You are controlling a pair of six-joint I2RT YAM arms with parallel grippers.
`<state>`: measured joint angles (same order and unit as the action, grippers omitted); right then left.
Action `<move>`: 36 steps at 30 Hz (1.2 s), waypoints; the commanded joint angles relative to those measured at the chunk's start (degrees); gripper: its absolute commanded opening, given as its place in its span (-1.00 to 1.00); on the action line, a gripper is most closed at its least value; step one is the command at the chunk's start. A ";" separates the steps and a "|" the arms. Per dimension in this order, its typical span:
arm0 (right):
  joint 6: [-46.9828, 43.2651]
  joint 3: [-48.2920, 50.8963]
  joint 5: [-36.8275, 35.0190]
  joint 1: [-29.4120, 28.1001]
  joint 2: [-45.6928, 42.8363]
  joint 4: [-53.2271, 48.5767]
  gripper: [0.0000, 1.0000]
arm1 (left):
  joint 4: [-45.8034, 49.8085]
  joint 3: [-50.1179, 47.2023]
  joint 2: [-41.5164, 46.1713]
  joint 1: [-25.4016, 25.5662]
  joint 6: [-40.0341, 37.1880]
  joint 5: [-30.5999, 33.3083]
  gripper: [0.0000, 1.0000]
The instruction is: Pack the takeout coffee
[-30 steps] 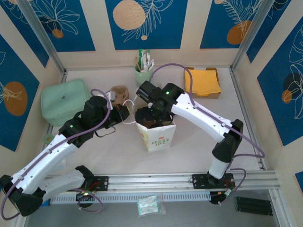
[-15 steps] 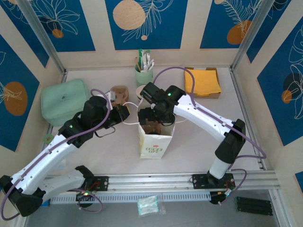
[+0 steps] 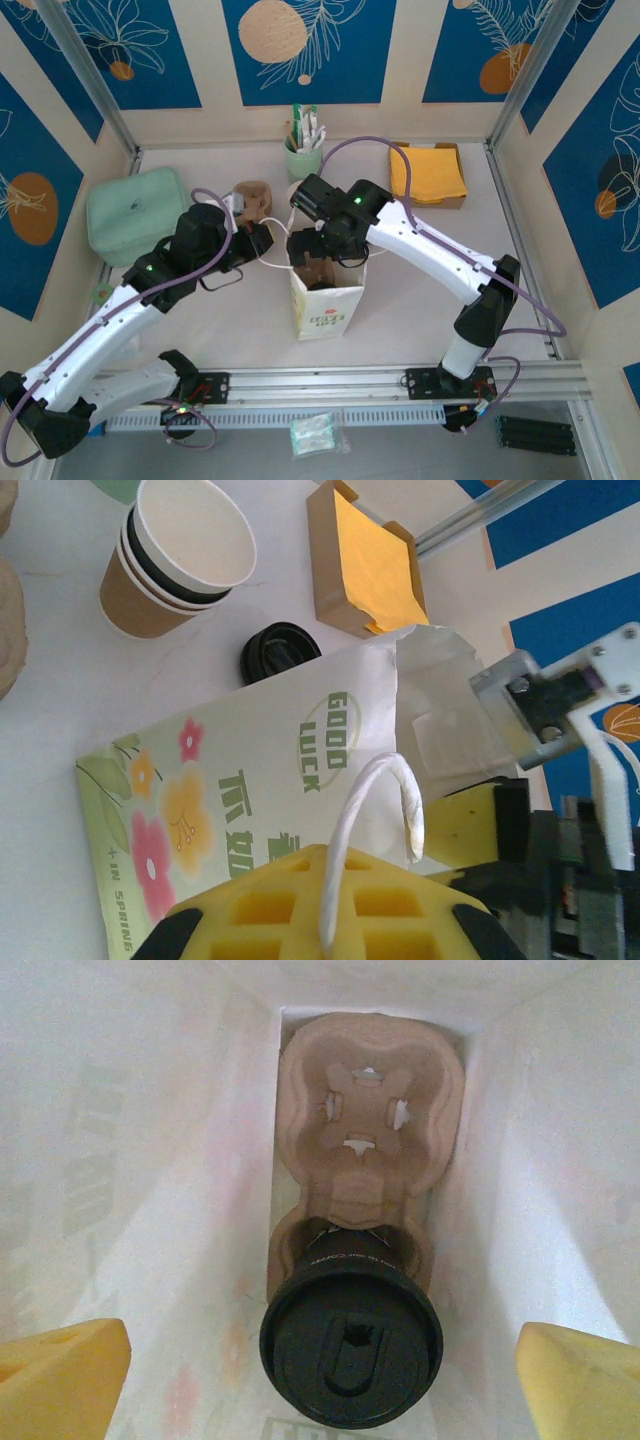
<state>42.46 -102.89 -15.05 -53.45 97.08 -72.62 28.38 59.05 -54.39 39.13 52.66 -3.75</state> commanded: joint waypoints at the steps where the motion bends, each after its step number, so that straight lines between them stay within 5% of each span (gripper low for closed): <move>1: 0.48 -3.20 -1.51 -1.14 0.46 -3.91 0.97 | 1.33 -1.19 1.74 0.34 -0.94 1.38 -1.00; 36: 3.39 -15.56 -5.06 -11.88 -1.66 -16.41 0.63 | 1.77 -2.60 2.63 0.39 -1.11 2.69 -1.00</move>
<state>44.21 -116.31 -19.38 -64.23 97.14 -86.41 29.58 56.51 -52.56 39.16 52.45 -2.24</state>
